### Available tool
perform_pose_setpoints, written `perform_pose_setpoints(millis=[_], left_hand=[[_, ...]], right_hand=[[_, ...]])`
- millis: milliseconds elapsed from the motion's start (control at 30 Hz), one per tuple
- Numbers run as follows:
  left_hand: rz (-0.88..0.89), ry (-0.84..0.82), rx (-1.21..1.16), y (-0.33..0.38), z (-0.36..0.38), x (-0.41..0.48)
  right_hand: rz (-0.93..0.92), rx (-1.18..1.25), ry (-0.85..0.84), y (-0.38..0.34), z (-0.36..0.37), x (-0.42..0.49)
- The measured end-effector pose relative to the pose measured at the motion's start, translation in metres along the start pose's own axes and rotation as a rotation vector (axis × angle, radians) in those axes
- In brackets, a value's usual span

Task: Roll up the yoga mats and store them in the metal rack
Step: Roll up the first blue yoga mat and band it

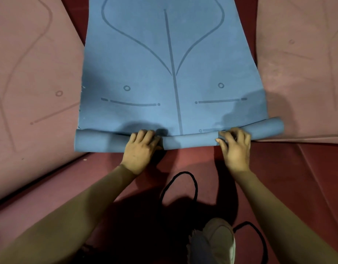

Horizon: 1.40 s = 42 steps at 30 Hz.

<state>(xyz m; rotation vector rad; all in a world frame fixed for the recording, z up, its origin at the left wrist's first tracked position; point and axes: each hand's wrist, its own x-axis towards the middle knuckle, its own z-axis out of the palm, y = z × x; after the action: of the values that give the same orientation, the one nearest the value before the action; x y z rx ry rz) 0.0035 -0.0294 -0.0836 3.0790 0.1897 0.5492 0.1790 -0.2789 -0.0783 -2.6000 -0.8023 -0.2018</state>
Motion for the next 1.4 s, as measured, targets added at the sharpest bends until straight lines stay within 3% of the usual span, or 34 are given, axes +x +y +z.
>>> perform_pose_setpoints(millis=[100,233,333,500,733,967,1167,1400], left_hand=[[-0.093,-0.027,0.039,0.018,0.002,-0.01],[-0.232,-0.014,-0.099,0.021,0.003,-0.018],[-0.131,-0.001,-0.215,0.008,0.002,-0.017],[0.004,0.05,-0.168,-0.012,0.004,-0.002],[0.094,-0.054,-0.121,-0.024,-0.006,0.019],[-0.097,-0.404,-0.031,-0.004,-0.037,0.033],[-0.263,-0.517,0.002,0.006,-0.043,0.046],[-0.327,-0.484,0.147,0.032,-0.054,0.036]], right_hand=[[0.006,-0.064,0.019,-0.003,0.004,-0.007],[-0.031,-0.036,-0.094,0.0,0.002,-0.017],[-0.025,-0.012,-0.103,0.0,-0.001,-0.013],[-0.11,-0.054,-0.146,0.003,-0.006,0.011],[-0.206,-0.115,-0.172,-0.003,-0.008,0.028],[-0.162,-0.294,-0.369,-0.032,-0.024,0.034],[-0.117,-0.24,-0.43,-0.037,-0.019,0.027],[-0.17,-0.128,-0.561,-0.018,-0.02,0.035]])
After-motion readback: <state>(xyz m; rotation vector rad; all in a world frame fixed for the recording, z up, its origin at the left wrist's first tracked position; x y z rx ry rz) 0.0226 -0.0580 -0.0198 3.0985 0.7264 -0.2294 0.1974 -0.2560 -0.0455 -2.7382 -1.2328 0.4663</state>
